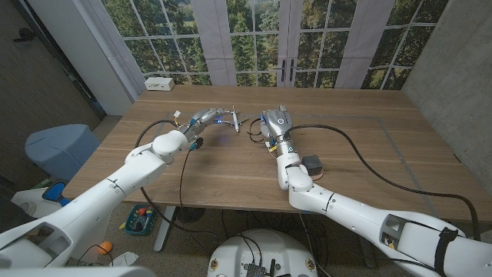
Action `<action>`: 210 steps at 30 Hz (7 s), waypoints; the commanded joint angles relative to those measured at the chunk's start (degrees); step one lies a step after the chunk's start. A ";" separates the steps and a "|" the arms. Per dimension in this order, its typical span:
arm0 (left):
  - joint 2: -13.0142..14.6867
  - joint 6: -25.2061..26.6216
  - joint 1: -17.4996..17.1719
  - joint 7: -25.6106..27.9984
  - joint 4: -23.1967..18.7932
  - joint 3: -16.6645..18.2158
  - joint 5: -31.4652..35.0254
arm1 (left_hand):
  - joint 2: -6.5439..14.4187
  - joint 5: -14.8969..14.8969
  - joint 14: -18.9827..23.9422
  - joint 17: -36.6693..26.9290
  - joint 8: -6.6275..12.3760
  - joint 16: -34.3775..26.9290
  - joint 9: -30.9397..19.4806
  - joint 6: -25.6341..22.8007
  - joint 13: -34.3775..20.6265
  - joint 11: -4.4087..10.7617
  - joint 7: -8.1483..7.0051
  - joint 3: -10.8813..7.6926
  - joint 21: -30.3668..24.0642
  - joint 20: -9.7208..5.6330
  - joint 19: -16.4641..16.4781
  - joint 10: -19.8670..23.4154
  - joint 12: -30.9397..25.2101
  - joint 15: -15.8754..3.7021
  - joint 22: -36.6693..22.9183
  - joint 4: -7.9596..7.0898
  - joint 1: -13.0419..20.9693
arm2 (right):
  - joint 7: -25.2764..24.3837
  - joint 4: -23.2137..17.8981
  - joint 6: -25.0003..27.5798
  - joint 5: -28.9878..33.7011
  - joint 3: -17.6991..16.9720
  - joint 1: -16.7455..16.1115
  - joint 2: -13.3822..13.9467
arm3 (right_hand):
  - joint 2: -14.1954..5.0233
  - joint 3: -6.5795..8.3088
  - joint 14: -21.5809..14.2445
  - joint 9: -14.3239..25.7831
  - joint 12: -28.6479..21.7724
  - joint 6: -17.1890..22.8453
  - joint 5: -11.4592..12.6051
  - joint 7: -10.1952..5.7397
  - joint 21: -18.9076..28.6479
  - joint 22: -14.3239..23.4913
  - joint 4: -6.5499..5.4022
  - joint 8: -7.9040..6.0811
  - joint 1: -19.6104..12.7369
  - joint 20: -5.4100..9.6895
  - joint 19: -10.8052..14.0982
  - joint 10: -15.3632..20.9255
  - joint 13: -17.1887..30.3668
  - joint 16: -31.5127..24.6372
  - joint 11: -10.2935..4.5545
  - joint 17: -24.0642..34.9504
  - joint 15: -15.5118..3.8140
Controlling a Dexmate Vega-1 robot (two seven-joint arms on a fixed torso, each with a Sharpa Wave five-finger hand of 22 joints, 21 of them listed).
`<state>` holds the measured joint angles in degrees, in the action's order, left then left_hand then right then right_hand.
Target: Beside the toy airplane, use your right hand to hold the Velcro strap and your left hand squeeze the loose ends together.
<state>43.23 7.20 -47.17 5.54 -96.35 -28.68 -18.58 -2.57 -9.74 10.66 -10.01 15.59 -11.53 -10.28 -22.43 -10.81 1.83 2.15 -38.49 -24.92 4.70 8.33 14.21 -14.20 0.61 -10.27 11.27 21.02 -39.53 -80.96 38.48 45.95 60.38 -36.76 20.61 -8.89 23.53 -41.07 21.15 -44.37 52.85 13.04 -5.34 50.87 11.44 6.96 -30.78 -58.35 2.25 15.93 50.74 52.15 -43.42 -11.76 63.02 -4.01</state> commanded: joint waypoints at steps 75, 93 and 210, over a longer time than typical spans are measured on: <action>-2.79 8.31 3.35 2.07 -6.07 -6.08 13.80 | 6.07 -0.18 8.57 -0.51 0.17 -1.23 -0.53 -12.88 -0.57 5.39 -2.77 1.44 1.25 0.10 6.46 16.15 -1.95 -4.30 -0.78 -2.28 18.84 | -3.83 -2.60 -1.54 7.48 0.71 -0.52 -0.08 | 0.80 1.02 -2.27 1.77 1.81 1.64 0.07 0.09 3.07 -0.17 0.83 0.23 0.16 1.64 -2.19 1.43 0.23 2.89 -0.06 6.07 -8.58; -2.64 8.41 4.39 -1.35 -6.32 -6.63 12.45 | 14.59 -1.11 17.64 -1.04 -0.84 -3.11 0.03 -21.18 -0.49 3.24 1.13 1.74 0.05 0.32 8.25 26.34 -2.93 -5.46 -1.28 -9.42 12.52 | -2.87 -3.48 -1.89 8.71 0.35 -1.08 1.06 | 0.85 1.06 -2.46 1.11 2.34 1.86 0.06 -0.31 3.69 -0.16 1.04 0.48 0.00 1.59 -2.51 1.69 -0.04 3.12 0.00 6.41 -8.66; -22.84 -32.22 6.47 4.90 26.84 -3.83 4.98 | 14.02 -0.63 24.14 -4.10 -4.16 -4.86 0.24 -25.46 -0.20 2.53 1.61 -4.99 -4.16 -0.04 12.49 28.39 1.15 -6.19 -1.98 -11.39 9.67 | -12.56 5.89 4.96 -19.62 -5.75 0.79 -14.60 | 2.12 -0.79 -4.36 -2.44 1.14 6.29 1.25 5.76 1.57 -0.35 3.04 12.66 5.48 -6.92 -0.47 1.52 -2.94 -7.99 6.71 1.37 -4.57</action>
<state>20.34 -23.89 -40.59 9.81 -69.52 -33.04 -13.98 11.53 -10.35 34.71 -13.99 11.52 -15.92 -9.86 -47.99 -10.94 4.13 4.17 -43.24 -28.73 4.70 20.60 42.48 -13.31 -3.37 -12.14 -0.44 31.14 -51.08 -78.25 40.92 26.76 53.85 -37.46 7.57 -5.76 21.60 -44.00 18.93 -42.81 56.99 13.79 0.66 51.83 10.80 10.32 -17.42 -51.45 -5.41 14.25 50.79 49.92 -50.95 -4.79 63.92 -4.61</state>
